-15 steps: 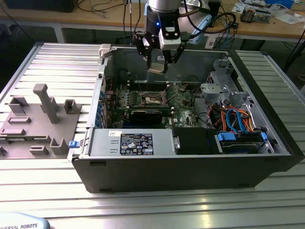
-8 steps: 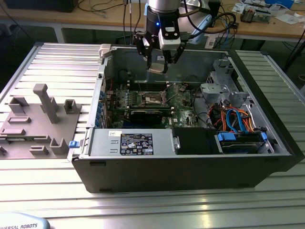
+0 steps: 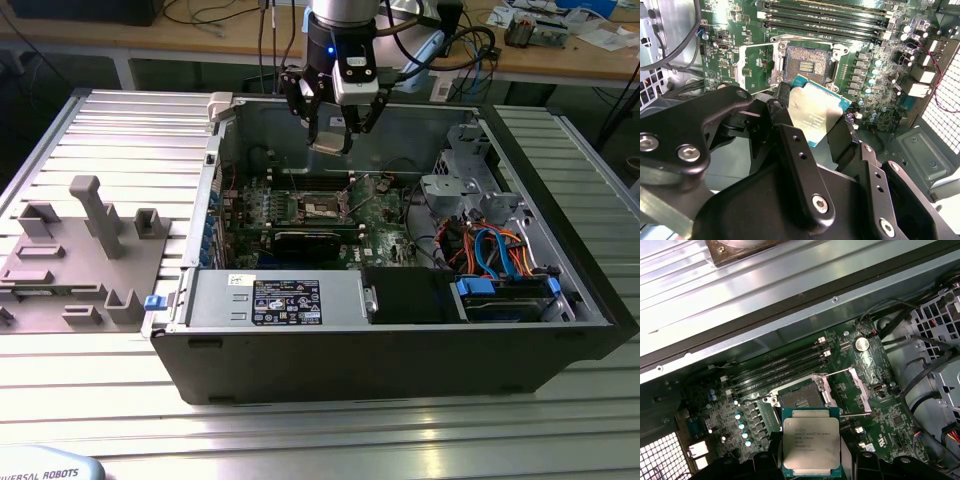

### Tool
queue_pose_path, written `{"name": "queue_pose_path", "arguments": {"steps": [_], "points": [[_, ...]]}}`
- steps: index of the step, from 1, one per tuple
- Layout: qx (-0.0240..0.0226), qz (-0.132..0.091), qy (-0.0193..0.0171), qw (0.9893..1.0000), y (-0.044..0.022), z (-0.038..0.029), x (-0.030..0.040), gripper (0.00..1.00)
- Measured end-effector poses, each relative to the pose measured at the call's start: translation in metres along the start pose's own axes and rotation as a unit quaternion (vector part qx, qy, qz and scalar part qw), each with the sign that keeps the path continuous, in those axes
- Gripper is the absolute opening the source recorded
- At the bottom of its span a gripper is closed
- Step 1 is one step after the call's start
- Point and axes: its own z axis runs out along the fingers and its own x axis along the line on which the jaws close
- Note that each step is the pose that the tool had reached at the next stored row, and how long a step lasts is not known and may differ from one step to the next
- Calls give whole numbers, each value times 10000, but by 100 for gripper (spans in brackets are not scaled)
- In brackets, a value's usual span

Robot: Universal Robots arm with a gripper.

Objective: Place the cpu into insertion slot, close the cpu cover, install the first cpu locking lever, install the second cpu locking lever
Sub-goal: 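Place the cpu into insertion slot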

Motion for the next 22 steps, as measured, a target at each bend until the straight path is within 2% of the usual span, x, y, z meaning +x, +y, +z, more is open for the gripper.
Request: {"name": "queue_pose_path", "arguments": {"steps": [22], "points": [[1,49,-2,10000,0,1,0,54]]}}
